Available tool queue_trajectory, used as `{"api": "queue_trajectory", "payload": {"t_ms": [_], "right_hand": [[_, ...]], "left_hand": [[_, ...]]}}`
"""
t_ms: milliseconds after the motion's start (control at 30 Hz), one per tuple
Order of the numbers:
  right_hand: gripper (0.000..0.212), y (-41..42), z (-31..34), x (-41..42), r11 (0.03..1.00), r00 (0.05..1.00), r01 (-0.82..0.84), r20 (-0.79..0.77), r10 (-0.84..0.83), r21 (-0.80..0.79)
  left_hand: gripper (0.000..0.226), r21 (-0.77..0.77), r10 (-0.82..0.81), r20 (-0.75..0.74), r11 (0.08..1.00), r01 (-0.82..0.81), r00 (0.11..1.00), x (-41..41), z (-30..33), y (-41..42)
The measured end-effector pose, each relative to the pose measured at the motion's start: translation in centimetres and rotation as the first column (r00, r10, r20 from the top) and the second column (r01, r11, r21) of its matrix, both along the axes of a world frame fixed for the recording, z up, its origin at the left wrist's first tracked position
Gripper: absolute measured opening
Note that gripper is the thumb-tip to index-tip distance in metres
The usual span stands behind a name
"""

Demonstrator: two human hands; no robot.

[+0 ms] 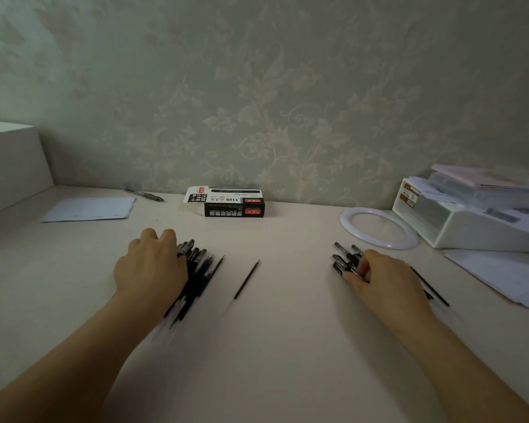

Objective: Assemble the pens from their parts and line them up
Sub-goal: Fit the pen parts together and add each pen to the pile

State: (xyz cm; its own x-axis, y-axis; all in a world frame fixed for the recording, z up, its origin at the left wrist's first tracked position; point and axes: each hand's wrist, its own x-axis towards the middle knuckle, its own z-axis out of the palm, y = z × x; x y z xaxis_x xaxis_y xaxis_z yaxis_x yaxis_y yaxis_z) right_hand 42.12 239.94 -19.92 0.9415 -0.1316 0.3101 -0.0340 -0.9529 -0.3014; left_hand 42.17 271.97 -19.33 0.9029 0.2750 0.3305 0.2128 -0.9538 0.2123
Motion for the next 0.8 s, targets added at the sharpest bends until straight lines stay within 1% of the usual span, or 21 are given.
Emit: {"api": "queue_trajectory", "payload": {"t_ms": [67, 133, 200, 233, 267, 300, 367, 433, 467, 500, 533, 567, 600, 667, 700, 733, 800], "right_hand": [[0.025, 0.0, 0.5, 0.0, 0.998, 0.998, -0.013, 0.055, 0.009, 0.065], [0.022, 0.6, 1.3, -0.3, 0.974, 0.985, -0.087, 0.163, 0.053, 0.208], [0.021, 1.7, 1.9, -0.5, 0.902, 0.967, -0.180, 0.238, 0.089, 0.393], [0.020, 2.4, 2.0, -0.5, 0.844, 0.965, -0.213, 0.240, 0.104, 0.492], [0.021, 3.1, 1.9, -0.5, 0.765, 0.967, -0.238, 0.224, 0.125, 0.599], [0.021, 3.7, 1.6, -0.5, 0.656, 0.967, -0.253, 0.201, 0.154, 0.711], [0.021, 5.0, 1.0, -0.6, 0.414, 0.960, -0.248, 0.165, 0.226, 0.876], [0.019, 6.0, 0.3, -0.9, 0.194, 0.944, -0.216, 0.154, 0.292, 0.957], [0.017, 6.3, 0.0, -0.9, 0.093, 0.933, -0.198, 0.158, 0.324, 0.976], [0.014, 6.5, -0.3, -0.9, 0.022, 0.919, -0.187, 0.167, 0.356, 0.982], [0.012, 6.7, -0.6, -0.9, -0.006, 0.904, -0.190, 0.177, 0.390, 0.982], [0.009, 6.8, -0.8, -0.9, 0.014, 0.891, -0.206, 0.181, 0.416, 0.979], [0.007, 6.9, -1.0, -0.8, 0.074, 0.884, -0.233, 0.180, 0.431, 0.970], [0.006, 6.7, -1.3, -0.7, 0.238, 0.882, -0.297, 0.170, 0.439, 0.925], [0.006, 6.6, -1.4, -0.6, 0.301, 0.880, -0.322, 0.166, 0.446, 0.898], [0.005, 6.6, -1.4, -0.5, 0.342, 0.874, -0.343, 0.163, 0.457, 0.875], [0.003, 6.6, -1.5, -0.4, 0.370, 0.860, -0.368, 0.162, 0.484, 0.853]], "left_hand": [[0.028, 0.004, -0.029, 0.053, 1.000, 0.029, 0.998, 0.0, 0.2, -0.5], [0.029, -0.062, -0.137, 0.194, 0.986, 0.152, 0.971, -0.3, 0.4, -1.6], [0.027, -0.126, -0.283, 0.350, 0.930, 0.345, 0.893, -1.1, 0.5, -3.5], [0.026, -0.116, -0.358, 0.396, 0.894, 0.432, 0.846, -1.6, 0.4, -4.6], [0.027, -0.094, -0.423, 0.418, 0.860, 0.502, 0.804, -2.1, 0.2, -5.8], [0.030, -0.089, -0.472, 0.424, 0.828, 0.554, 0.773, -2.5, -0.1, -6.8], [0.042, -0.142, -0.532, 0.382, 0.774, 0.617, 0.756, -3.0, -0.6, -8.3], [0.051, -0.172, -0.579, 0.315, 0.745, 0.645, 0.752, -2.8, -1.2, -9.0], [0.049, -0.163, -0.600, 0.283, 0.738, 0.654, 0.748, -2.7, -1.5, -9.2], [0.044, -0.144, -0.616, 0.260, 0.737, 0.660, 0.744, -2.4, -1.6, -9.1], [0.037, -0.125, -0.620, 0.246, 0.742, 0.659, 0.745, -2.2, -1.7, -9.1], [0.031, -0.106, -0.619, 0.235, 0.751, 0.652, 0.750, -1.9, -1.7, -8.9], [0.028, -0.080, -0.621, 0.221, 0.757, 0.649, 0.752, -1.6, -1.8, -8.7], [0.027, -0.023, -0.657, 0.168, 0.743, 0.669, 0.735, -1.0, -2.0, -8.1], [0.026, -0.015, -0.679, 0.135, 0.727, 0.687, 0.722, -0.8, -2.1, -7.9], [0.024, -0.024, -0.698, 0.112, 0.710, 0.704, 0.707, -0.7, -2.2, -7.6], [0.021, -0.057, -0.729, 0.104, 0.675, 0.736, 0.676, -0.5, -2.3, -7.2]]}}
